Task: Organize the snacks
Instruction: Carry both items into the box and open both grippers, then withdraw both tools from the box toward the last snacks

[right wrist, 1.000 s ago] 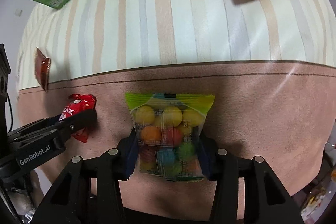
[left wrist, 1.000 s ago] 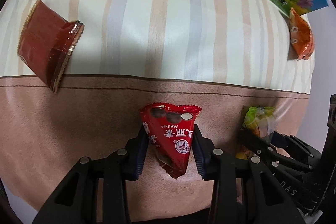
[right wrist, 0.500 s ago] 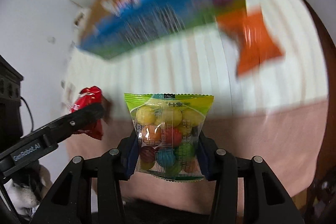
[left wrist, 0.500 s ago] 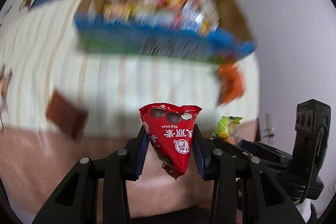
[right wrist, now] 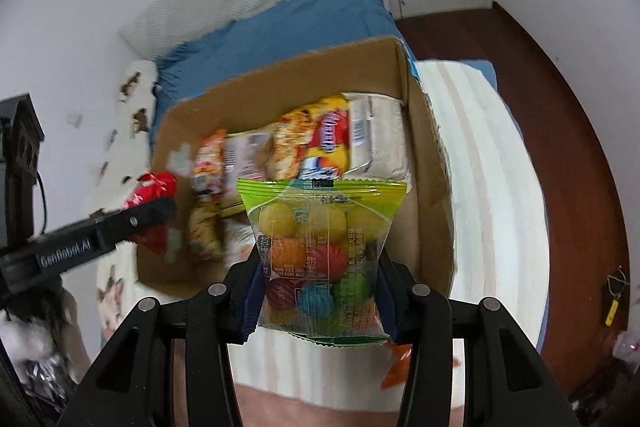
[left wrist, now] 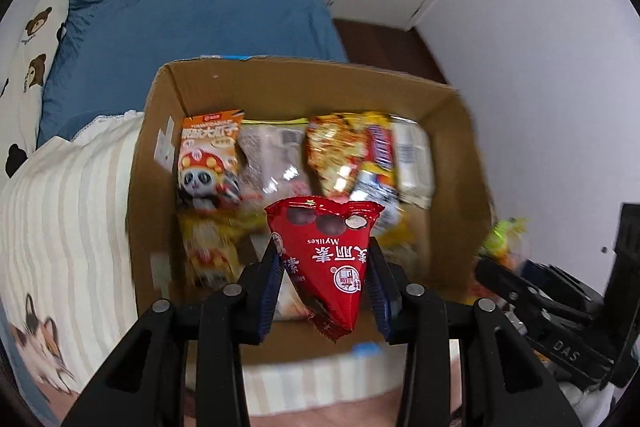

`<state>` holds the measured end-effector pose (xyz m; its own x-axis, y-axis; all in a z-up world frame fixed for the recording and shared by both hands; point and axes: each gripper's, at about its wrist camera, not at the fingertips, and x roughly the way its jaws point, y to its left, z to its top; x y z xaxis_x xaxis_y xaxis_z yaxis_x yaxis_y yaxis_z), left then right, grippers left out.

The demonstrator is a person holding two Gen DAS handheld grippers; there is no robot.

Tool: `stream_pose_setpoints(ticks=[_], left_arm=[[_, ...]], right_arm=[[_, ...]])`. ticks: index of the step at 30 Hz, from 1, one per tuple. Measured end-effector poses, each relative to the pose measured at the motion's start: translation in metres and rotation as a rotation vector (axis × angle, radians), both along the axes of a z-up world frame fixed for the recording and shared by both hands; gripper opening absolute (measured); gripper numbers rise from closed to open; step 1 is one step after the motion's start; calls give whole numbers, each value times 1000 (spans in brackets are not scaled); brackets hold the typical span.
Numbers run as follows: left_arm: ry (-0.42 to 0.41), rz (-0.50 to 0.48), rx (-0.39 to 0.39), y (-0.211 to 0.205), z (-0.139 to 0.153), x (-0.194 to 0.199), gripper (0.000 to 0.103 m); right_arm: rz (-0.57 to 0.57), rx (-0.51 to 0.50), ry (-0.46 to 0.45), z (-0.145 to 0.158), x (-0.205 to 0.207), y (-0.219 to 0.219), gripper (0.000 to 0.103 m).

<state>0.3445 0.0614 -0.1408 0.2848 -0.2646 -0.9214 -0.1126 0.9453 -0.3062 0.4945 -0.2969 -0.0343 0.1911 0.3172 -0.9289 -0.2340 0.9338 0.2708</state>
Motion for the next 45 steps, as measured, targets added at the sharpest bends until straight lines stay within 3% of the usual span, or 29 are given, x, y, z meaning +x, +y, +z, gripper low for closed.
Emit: stream_pose_setpoints(ticks=[7, 9, 10, 11, 13, 14, 17, 24, 32, 45], left_arm=[[158, -27, 33, 4, -54, 49, 37], [193, -16, 26, 7, -64, 53, 39], [204, -14, 33, 7, -68, 55, 49], [208, -15, 49, 8, -70, 57, 58], [202, -19, 76, 7, -72, 59, 88], [198, -16, 64, 7, -71, 58, 90], [190, -18, 40, 5, -67, 54, 93], [135, -13, 68, -3, -58, 35, 96], [40, 40, 129, -3, -27, -12, 96], [-118, 103, 222, -2, 17, -67, 96]], right_arm=[[-4, -74, 117, -55, 33, 1, 52], [-11, -110, 118, -65, 41, 2, 69], [-11, -119, 107, -65, 43, 3, 84], [-12, -103, 106, -64, 43, 3, 86], [-13, -115, 93, -66, 44, 5, 90], [-5, -110, 92, -67, 43, 7, 95], [8, -137, 93, -68, 42, 12, 96], [20, -193, 61, -64, 36, 20, 99], [11, -203, 19, -51, 25, 20, 99], [31, -189, -115, -4, -26, 21, 99]])
